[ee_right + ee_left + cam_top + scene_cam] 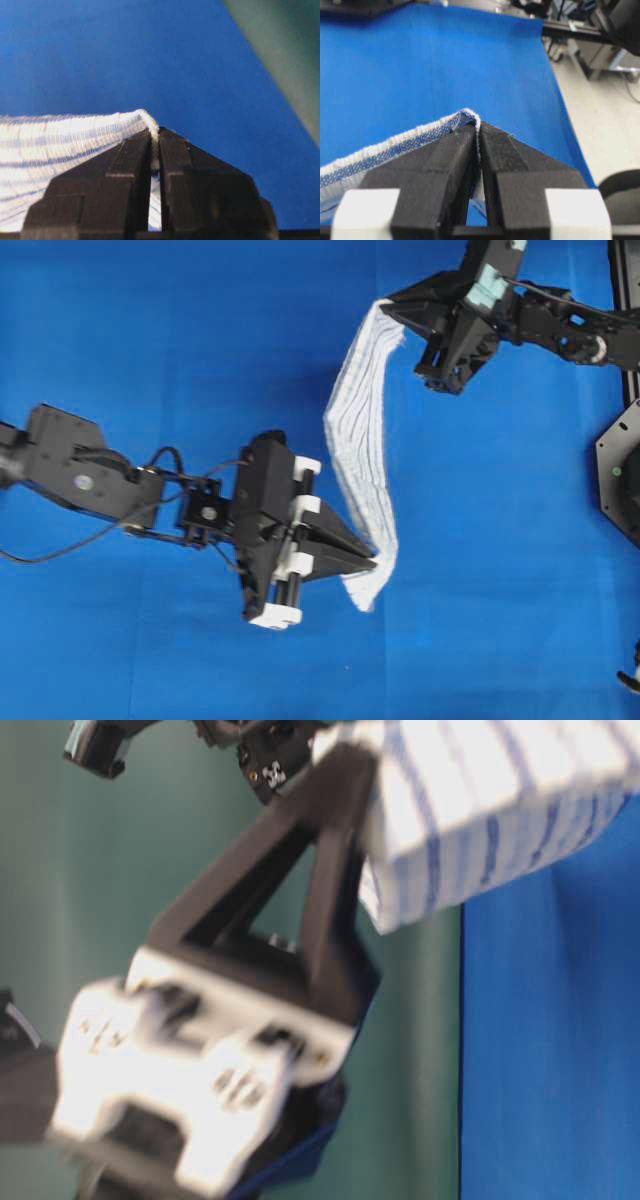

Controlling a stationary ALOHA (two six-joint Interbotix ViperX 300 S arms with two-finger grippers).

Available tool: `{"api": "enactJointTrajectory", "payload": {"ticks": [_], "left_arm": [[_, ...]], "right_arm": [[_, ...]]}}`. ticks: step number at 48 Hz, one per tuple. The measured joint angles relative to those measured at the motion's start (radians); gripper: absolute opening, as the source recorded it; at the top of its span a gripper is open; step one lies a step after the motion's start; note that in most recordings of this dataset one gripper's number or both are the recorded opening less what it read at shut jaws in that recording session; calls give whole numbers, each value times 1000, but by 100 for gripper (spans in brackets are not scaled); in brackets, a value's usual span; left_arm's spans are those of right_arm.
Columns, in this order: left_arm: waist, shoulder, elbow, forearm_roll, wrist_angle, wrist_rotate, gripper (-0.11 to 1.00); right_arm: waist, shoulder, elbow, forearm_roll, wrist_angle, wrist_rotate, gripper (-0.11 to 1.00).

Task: Fold the blue towel.
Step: 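Rotate the lifted strip to vertical, right gripper moving to the far side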

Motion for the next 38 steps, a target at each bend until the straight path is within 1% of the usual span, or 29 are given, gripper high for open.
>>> {"api": "enactJointTrajectory", "payload": {"ticks": [6,13,20,26,38], "left_arm": [[0,49,-40,0,-20,41,3],[0,78,-66,2,-34,72,3],[5,97,-64,0,-87,75,3],[6,107,-44,0,-146,77,3],[6,137,35,2,-272,77,3]], "right_arm": [[-12,15,-18,0,0,-15,-3],[-31,20,-23,0,0,-21,-3],[-38,20,-23,0,0,-26,-3],[-41,48,-25,0,0,-29,-3],[-41,150,-54,0,0,-32,-3]]}}
